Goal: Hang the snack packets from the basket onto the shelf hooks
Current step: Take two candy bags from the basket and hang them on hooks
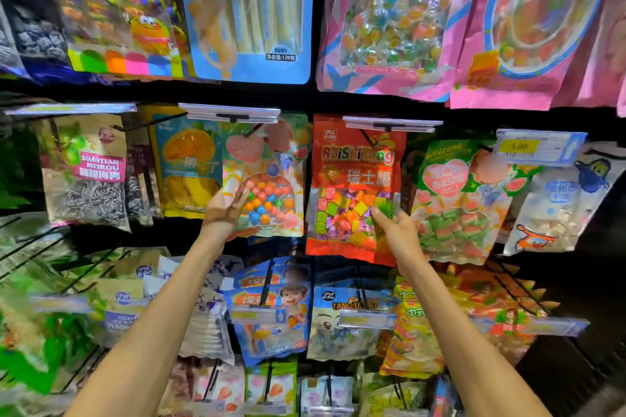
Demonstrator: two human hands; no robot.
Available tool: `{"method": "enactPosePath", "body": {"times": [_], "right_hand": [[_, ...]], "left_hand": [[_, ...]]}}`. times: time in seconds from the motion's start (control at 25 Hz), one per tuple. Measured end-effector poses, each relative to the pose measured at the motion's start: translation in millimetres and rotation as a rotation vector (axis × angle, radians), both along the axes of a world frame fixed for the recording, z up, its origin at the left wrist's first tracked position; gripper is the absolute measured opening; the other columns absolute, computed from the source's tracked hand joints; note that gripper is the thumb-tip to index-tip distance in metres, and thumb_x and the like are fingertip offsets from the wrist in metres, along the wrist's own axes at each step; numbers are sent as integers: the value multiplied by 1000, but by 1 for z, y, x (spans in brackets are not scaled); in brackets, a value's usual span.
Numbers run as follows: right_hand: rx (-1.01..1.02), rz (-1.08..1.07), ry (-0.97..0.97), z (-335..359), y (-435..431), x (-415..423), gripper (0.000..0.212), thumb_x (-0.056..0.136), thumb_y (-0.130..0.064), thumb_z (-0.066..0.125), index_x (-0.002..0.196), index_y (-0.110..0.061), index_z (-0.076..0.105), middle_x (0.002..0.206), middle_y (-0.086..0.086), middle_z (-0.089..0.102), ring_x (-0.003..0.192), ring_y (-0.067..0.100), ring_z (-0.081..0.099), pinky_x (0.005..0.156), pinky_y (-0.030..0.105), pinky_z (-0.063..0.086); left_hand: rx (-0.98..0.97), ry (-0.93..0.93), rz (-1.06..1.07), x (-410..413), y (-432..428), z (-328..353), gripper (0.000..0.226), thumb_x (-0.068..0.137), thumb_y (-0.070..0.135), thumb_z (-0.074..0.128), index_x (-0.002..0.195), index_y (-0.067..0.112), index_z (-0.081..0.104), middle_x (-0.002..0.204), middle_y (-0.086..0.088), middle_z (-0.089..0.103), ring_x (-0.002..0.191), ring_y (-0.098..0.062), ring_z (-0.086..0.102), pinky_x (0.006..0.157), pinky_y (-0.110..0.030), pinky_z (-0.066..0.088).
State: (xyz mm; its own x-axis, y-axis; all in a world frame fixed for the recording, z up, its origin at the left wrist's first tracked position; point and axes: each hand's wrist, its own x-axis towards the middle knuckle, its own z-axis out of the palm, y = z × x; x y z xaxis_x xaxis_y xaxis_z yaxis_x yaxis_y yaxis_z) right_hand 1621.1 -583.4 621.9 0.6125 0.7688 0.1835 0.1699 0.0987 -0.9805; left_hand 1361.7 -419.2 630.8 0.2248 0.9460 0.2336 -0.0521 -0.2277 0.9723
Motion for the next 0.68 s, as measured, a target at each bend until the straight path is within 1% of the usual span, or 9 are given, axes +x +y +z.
{"method": "enactPosePath", "body": {"times": [0.12, 0.2, 0.28, 0.32, 0.36, 0.4, 0.48, 0.56, 0.68], "right_hand": [[-53, -12, -22, -3, 3, 4, 70, 95, -44, 58, 152, -13, 32, 151, -3, 39, 139, 21, 38, 110, 38, 33], [-125, -46, -67, -5, 2, 2, 58, 99, -41, 52, 135, 5, 48, 133, 25, 55, 127, 38, 47, 100, 42, 40], [-199, -36, -145, -4, -4, -5, 65, 100, -47, 46, 116, 16, 51, 109, 37, 54, 104, 48, 53, 82, 42, 43], [-218, -30, -169, 0, -7, -11, 72, 96, -58, 43, 105, 11, 55, 87, 31, 54, 86, 40, 57, 72, 37, 40], [-261, -35, -213, 0, -7, -11, 73, 87, -72, 41, 96, -1, 56, 70, 10, 46, 70, 22, 52, 66, 30, 35], [-310, -60, -259, 0, -6, -11, 70, 84, -77, 41, 101, -11, 55, 71, -8, 34, 67, 7, 42, 65, 27, 32], [-410, -95, -338, 0, -5, -10, 57, 95, -58, 47, 123, -8, 44, 82, -13, 30, 76, 7, 42, 65, 27, 32], [-513, -115, -460, 5, -9, -15, 36, 99, -39, 51, 112, -13, 32, 84, -9, 32, 83, 17, 46, 59, 26, 31], [-605, -133, -592, 13, -17, -22, 36, 97, -37, 56, 105, -13, 30, 86, -1, 40, 82, 21, 47, 55, 28, 33]], "left_hand": [[21, 84, 2, -2, 2, 3, 37, 96, 36, 59, 126, 14, 57, 109, 3, 67, 99, -14, 65, 61, -20, 53], [39, 195, 5, -5, 4, 6, 50, 97, 36, 58, 134, 1, 53, 129, -20, 60, 115, -28, 59, 88, -34, 52], [41, 268, -19, -8, 5, 7, 44, 102, 20, 51, 134, -10, 47, 123, -34, 57, 97, -18, 66, 82, -22, 52], [43, 302, -34, -11, 5, 8, 37, 102, 18, 49, 127, -9, 52, 103, -33, 62, 72, -5, 63, 62, -13, 50], [39, 365, -49, -12, 6, 11, 26, 102, 20, 51, 110, -3, 58, 80, -18, 61, 56, -1, 51, 47, -10, 42], [52, 429, -55, -15, 6, 13, 20, 100, 26, 53, 91, 9, 56, 70, -5, 51, 53, -1, 44, 44, -12, 36], [124, 585, -10, -20, 15, 9, 25, 97, 32, 56, 80, 16, 49, 75, -2, 50, 67, -16, 52, 54, -25, 39], [203, 819, 67, -28, 20, 8, 20, 95, 31, 55, 89, 12, 52, 87, -10, 58, 83, -32, 58, 62, -31, 38], [268, 1008, 92, -42, 18, 16, 32, 95, 41, 39, 97, 12, 53, 102, -16, 64, 92, -36, 61, 70, -35, 46]]}}
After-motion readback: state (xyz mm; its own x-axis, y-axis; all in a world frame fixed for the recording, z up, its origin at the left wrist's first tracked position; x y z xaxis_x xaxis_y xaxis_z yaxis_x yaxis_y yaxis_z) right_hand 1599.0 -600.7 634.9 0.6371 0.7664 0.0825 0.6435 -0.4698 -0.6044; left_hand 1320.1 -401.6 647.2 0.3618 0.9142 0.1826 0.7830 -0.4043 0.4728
